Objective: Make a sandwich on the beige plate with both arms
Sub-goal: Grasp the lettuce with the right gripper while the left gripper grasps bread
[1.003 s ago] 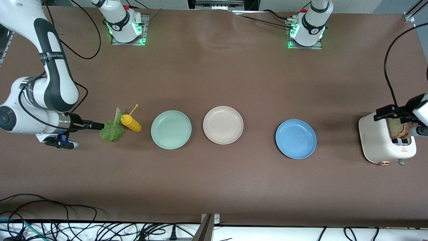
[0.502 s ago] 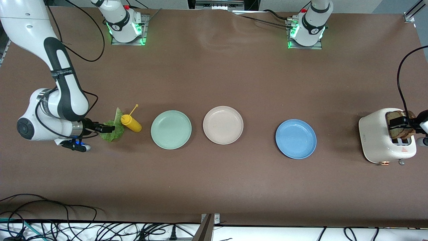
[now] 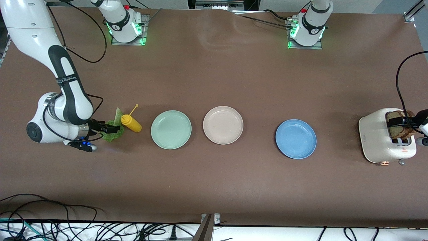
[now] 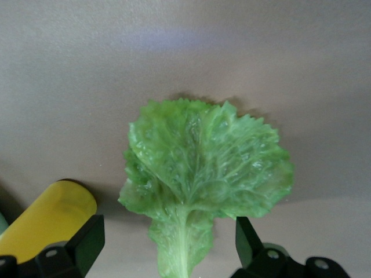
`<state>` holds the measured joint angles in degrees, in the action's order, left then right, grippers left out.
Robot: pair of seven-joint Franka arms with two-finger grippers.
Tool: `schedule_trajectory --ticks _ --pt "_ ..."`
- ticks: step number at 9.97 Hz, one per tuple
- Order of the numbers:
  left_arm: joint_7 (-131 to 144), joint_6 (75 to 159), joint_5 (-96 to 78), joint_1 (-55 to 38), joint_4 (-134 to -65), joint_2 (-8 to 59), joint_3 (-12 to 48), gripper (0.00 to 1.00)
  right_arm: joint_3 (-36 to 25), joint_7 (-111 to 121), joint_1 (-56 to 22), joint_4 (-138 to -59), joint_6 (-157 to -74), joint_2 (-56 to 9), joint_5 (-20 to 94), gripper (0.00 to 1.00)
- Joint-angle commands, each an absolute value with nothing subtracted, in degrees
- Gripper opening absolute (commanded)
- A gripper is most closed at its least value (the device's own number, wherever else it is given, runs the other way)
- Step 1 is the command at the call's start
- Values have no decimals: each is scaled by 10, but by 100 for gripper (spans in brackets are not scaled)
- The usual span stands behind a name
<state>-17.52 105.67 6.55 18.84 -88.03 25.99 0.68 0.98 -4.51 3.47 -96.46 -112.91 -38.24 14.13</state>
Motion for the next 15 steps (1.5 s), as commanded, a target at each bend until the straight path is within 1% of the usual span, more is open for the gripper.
schedule_trajectory --ticks 1,2,3,4,6,9,11,12,13,14,15 --pt "-142 1049 73 193 -893 257 12 81 12 -61 37 -950 -1120 -393 156 100" --pt "-142 1039 73 192 -891 257 12 57 12 -62 37 -950 -1120 -395 156 100" --pt "-142 1035 76 191 -890 256 12 30 12 -69 37 -950 -1119 -396 156 100" --pt "-142 1028 83 192 -887 253 11 7 12 -80 37 -950 -1113 -397 156 100" --pt "-147 1019 88 195 -883 243 11 1 13 -93 37 -950 -1099 -399 156 100" --pt "-142 977 126 187 -854 236 18 0 13 -92 37 -950 -1090 -403 156 100" --pt "-142 918 134 169 -807 229 23 0 13 -91 38 -950 -1085 -407 156 100" --pt "-142 894 140 149 -785 227 23 0 13 -91 40 -950 -1085 -409 156 96" --pt "-142 869 135 124 -764 221 23 0 13 -91 41 -950 -1082 -410 156 65" --pt "-144 837 130 101 -753 211 25 0 13 -91 41 -949 -1080 -411 156 37" --pt "-141 825 122 79 -750 209 43 0 12 -90 41 -948 -1072 -411 156 15"
